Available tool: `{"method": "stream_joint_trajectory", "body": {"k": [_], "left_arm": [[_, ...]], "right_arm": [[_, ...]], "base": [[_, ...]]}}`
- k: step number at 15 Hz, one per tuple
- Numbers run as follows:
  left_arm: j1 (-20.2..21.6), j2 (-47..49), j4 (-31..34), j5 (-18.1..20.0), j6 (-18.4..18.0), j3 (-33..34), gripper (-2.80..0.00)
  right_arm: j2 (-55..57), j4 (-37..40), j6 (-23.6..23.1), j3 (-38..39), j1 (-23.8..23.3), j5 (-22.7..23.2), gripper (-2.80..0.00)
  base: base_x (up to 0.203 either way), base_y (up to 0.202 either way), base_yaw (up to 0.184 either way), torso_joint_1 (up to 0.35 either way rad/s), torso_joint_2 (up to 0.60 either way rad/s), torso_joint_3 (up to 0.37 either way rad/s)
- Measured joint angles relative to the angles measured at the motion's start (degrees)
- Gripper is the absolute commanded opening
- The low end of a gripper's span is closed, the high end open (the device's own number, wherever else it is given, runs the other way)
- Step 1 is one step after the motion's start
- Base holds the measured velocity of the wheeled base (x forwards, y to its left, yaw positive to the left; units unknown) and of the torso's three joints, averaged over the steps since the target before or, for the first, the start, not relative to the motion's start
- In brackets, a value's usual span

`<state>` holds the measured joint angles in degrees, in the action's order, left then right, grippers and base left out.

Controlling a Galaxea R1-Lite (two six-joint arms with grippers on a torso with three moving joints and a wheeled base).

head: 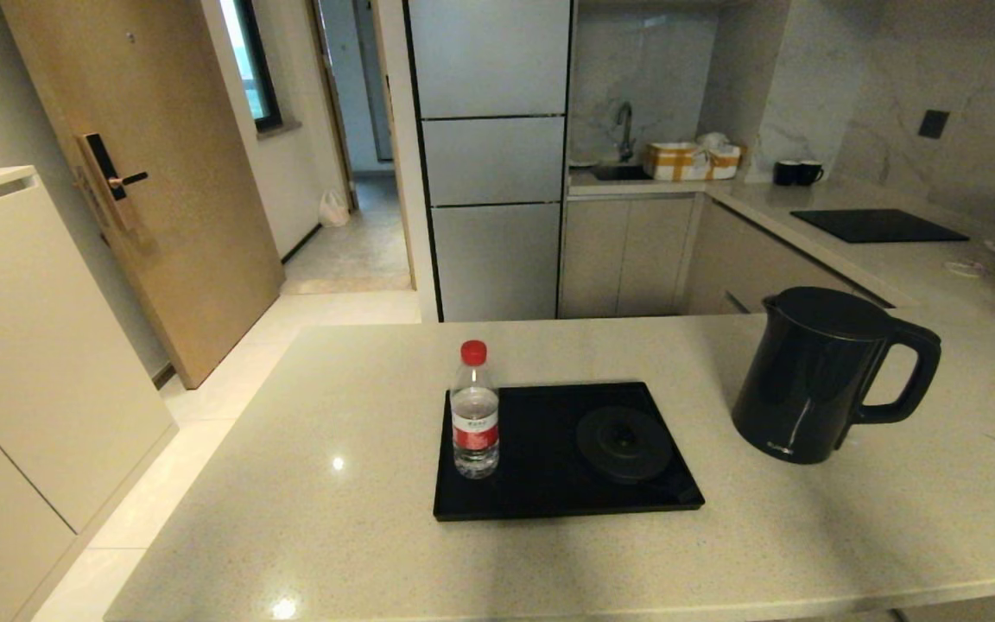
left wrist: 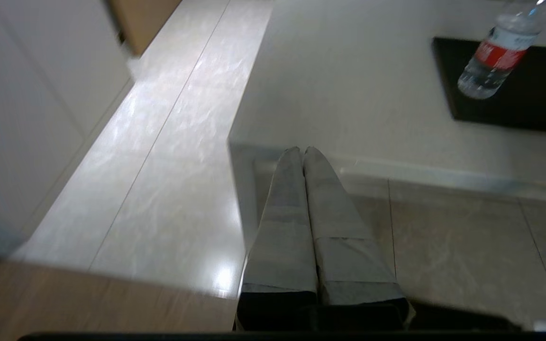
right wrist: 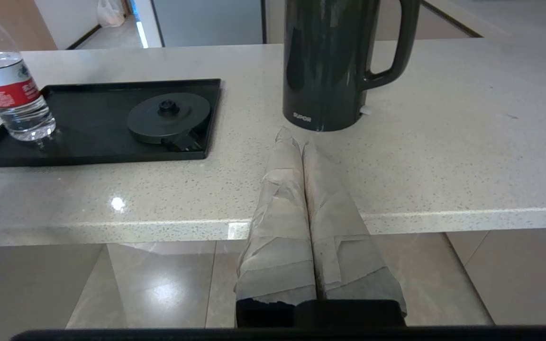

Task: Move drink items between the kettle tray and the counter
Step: Return the kettle to its original position

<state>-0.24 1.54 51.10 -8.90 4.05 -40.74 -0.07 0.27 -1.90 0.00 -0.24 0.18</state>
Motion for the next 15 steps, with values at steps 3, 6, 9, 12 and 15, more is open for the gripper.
{"method": "stream_joint_trajectory", "body": {"k": [3,6,9,12,15], "left_arm": [[0.1,-1.3,-19.2,1.2,-2.9,18.4,-2.80],[0.1,-1.5,-43.8,3.9,-7.5,36.3,-2.80],[0.1,-1.6,-57.1,5.9,-9.2,39.8,-2.80],[0.1,-1.6,-49.4,9.7,-9.5,40.3,-2.80],[0.1,-1.6,-48.3,9.3,-7.2,40.2,-2.80]], "right_arm": [[0.0,0.0,0.0,0.0,0.0,0.0,-2.80],[0.0,0.0,0.0,0.0,0.0,0.0,-2.80],[0.0,0.0,0.0,0.0,0.0,0.0,-2.80],[0.0,0.0,0.0,0.0,0.0,0.0,-2.80],[0.0,0.0,0.0,0.0,0.0,0.0,-2.80]], "base": [[0.000,0.000,0.000,0.000,0.00,0.000],[0.000,0.000,0.000,0.000,0.00,0.000],[0.000,0.000,0.000,0.000,0.00,0.000],[0.000,0.000,0.000,0.000,0.00,0.000],[0.000,0.000,0.000,0.000,0.00,0.000]]}}
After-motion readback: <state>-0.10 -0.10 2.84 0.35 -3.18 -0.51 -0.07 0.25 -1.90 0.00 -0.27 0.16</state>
